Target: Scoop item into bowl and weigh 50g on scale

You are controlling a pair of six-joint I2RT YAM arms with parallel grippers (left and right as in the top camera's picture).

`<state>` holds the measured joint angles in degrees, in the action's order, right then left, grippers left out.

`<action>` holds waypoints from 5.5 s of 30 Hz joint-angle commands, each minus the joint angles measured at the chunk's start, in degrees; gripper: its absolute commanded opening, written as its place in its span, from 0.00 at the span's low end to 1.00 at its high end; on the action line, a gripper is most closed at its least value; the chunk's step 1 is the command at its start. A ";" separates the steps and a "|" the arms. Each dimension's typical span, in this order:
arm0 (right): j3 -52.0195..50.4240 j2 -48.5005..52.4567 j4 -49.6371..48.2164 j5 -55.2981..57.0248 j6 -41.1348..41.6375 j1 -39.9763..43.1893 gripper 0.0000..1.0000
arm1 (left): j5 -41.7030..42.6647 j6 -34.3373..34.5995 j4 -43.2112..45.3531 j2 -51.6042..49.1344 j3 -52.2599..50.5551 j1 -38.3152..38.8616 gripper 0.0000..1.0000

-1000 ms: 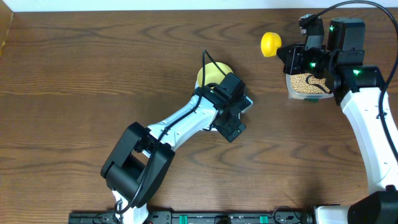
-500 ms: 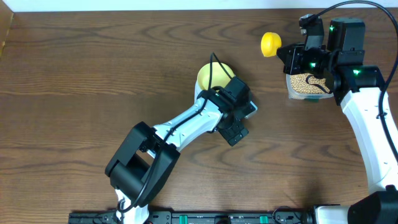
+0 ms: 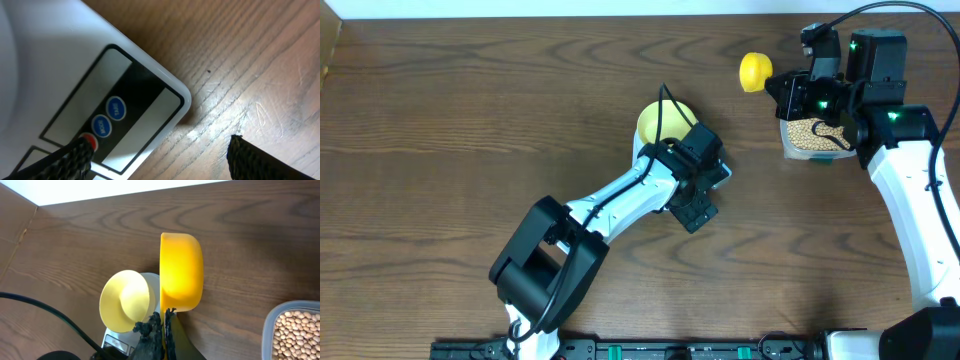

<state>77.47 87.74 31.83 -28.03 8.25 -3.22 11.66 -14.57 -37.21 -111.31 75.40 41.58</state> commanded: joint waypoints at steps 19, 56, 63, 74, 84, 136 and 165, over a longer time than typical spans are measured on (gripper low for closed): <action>0.94 -0.09 1.18 -0.39 -0.61 0.24 0.01 | -7.43 16.68 18.91 21.22 3.34 -6.99 0.98; 0.94 -0.09 -1.36 4.11 -5.64 0.35 0.01 | 5.97 19.78 20.63 21.09 3.21 -32.74 0.98; 0.94 -0.09 -1.51 4.13 -6.67 0.35 0.01 | 13.66 9.86 8.72 22.29 3.21 -32.61 0.97; 0.94 -0.09 -1.01 4.15 -7.80 0.35 0.01 | 14.84 -10.25 -7.43 31.50 -0.74 -30.86 0.98; 0.94 -0.09 -1.11 4.35 -7.91 0.35 0.01 | 17.53 -19.17 -7.76 40.02 -13.27 -29.33 0.98; 0.94 -0.09 0.11 4.33 -7.91 0.35 0.01 | 11.72 -34.18 -2.56 38.32 -15.34 -29.62 0.98; 0.94 -0.09 -0.11 4.35 -7.93 0.35 0.01 | 21.99 -40.04 -6.25 38.32 -15.78 -36.96 0.98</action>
<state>77.47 87.74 31.90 -23.70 0.99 -3.22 33.10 -53.91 -43.24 -72.40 60.18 4.86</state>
